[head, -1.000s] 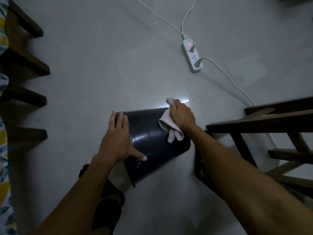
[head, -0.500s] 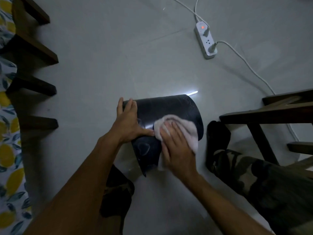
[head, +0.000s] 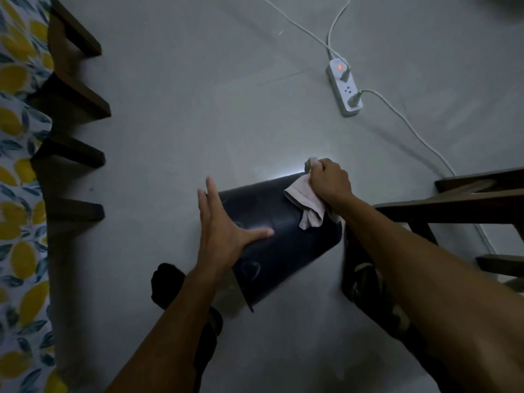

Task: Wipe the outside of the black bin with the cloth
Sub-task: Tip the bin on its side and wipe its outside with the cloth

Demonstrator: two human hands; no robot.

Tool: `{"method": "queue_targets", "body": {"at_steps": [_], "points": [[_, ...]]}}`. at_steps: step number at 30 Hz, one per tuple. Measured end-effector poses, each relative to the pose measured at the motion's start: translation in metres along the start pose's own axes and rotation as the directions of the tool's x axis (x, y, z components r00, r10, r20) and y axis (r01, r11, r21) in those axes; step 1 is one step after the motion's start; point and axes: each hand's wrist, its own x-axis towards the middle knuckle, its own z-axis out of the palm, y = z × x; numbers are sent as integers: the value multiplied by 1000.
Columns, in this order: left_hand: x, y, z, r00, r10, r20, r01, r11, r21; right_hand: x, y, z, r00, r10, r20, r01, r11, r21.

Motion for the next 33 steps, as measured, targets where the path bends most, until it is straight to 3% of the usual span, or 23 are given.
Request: {"method": "queue_targets", "body": {"at_steps": [8,15,20,25,29,31,33], "points": [[9,34,-30,955,243,-169,-250,968,-19,-32,-12,-16,992,-32,-125,59,973,221],[-56,-1,-7,960,166,-227,-142,983,117,-83,19,-13,995,67,-76,-42,957,289],[-104,-28,6,980,111,-165,-38,918,395,-129,52,-22,993,103,-54,-83,954,289],[-99,-22,-6,936,255,-242,-65,803,592,-159,57,-35,989,116,-96,-73,925,372],[-70,3,-20,914,316,-253,-119,807,578,-170,49,-39,982,-27,-185,69,972,225],[-57,9,-22,943,297,-150,-150,780,607,-176,48,-34,959,-173,-222,199,975,99],[-47,4,-19,981,192,37,-166,717,677,-182,49,-20,912,-326,-249,344,939,30]]}}
